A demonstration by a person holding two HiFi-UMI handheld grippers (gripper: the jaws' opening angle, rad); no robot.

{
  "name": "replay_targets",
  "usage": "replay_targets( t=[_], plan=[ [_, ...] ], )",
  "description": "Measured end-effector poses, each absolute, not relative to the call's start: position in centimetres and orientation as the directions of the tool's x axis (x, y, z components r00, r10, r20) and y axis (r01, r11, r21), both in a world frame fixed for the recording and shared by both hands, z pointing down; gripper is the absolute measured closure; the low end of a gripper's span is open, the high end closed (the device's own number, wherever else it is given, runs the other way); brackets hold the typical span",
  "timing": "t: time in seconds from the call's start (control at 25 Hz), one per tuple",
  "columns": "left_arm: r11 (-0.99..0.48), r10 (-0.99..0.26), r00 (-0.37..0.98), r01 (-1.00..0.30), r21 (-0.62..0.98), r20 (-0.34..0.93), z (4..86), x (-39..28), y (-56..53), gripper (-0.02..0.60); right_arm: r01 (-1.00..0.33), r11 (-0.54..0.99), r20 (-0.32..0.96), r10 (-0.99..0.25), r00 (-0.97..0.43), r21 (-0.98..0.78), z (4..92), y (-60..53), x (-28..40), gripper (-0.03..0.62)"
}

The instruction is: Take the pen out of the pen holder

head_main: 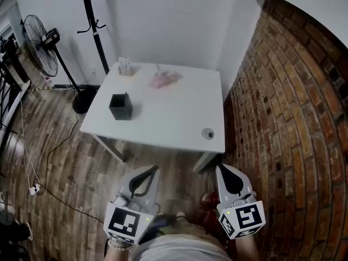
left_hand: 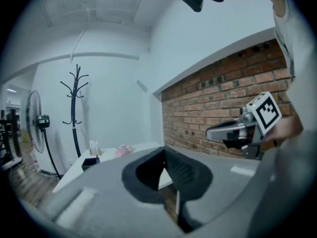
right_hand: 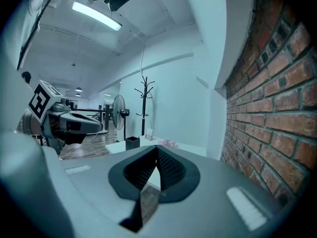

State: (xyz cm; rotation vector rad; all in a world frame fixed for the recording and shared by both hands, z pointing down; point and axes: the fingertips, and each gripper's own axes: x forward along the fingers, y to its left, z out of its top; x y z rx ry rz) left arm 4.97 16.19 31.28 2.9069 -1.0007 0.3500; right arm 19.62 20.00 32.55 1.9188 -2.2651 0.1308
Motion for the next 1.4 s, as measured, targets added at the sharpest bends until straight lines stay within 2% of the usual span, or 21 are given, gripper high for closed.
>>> replay_targets(
  t=[0.48, 0.56, 0.76, 1.4],
  plan=[
    [-0.775, -0.620, 0.755, -0.632, -0.016, 0.216, 31.1, 4.7, 15.4, 0.588, -0.985, 0.172, 0.191, -0.968, -0.162, 0.033, 32.7, 19.4, 19.6, 0.589],
    [-0.776, -0.619, 0.756, -0.631, -0.014, 0.216, 31.1, 4.7, 15.3, 0.535, -0.984, 0.175, 0.193, -0.967, -0.166, 0.033, 32.8, 19.2, 19.5, 0.589],
    [-0.767, -0.629, 0.748, -0.642, -0.010, 0.210, 31.2, 4.4, 15.2, 0.491, -0.982, 0.188, 0.193, -0.965, -0.179, 0.032, 32.9, 18.8, 19.2, 0.589],
    [-0.739, -0.661, 0.722, -0.673, -0.013, 0.206, 31.1, 1.8, 14.9, 0.485, -0.975, 0.221, 0.192, -0.958, -0.211, 0.034, 32.8, 18.2, 16.8, 0.589]
  ],
)
